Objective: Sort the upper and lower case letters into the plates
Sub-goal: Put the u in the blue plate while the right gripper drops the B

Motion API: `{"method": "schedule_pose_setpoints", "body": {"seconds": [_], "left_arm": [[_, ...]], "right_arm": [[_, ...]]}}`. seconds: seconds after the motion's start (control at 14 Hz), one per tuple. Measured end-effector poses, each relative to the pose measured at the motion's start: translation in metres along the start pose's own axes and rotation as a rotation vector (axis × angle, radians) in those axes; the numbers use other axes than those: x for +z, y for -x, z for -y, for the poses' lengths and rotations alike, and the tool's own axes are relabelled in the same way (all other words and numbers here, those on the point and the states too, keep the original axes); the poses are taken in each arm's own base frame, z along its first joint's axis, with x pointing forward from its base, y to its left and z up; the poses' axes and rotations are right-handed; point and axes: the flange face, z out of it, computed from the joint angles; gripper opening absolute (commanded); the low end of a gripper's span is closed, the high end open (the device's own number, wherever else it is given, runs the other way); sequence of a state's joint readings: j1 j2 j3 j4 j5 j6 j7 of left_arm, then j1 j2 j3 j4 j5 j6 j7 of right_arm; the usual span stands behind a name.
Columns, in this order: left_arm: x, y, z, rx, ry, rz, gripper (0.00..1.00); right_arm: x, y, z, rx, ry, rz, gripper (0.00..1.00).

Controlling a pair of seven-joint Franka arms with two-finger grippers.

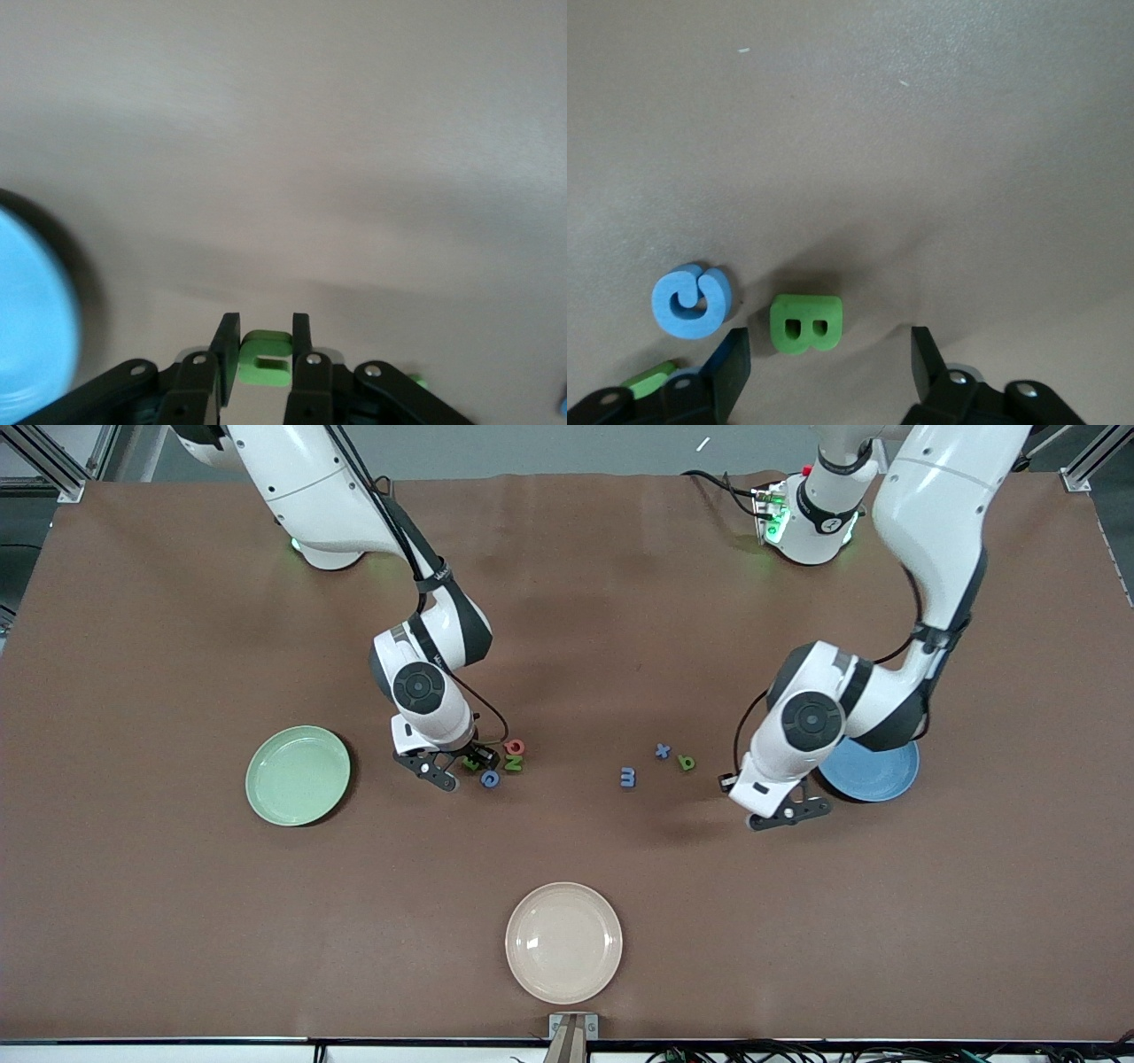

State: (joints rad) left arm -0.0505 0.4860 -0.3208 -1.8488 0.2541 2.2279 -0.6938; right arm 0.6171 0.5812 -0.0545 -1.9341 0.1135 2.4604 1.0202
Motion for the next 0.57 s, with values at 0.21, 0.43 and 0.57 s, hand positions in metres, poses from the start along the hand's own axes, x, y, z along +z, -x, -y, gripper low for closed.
{"method": "schedule_pose_setpoints", "body": {"seconds": [0.21, 0.43, 0.57], "left_arm": [[-0.007, 0.003, 0.053, 0.082, -0.005, 0.027, 0.13], [0.004, 0.005, 0.114, 0.165, 0.004, 0.074, 0.13], [0.014, 0.007, 0.154, 0.220, 0.010, 0.102, 0.13]], "right_arm": [[0.000, -0.002, -0.001, 0.002, 0.000, -0.002, 0.69], [-0.001, -0.002, -0.001, 0.004, 0.000, -0.002, 0.64], [-0.001, -0.002, -0.001, 0.006, 0.000, -0.002, 0.61]]}}
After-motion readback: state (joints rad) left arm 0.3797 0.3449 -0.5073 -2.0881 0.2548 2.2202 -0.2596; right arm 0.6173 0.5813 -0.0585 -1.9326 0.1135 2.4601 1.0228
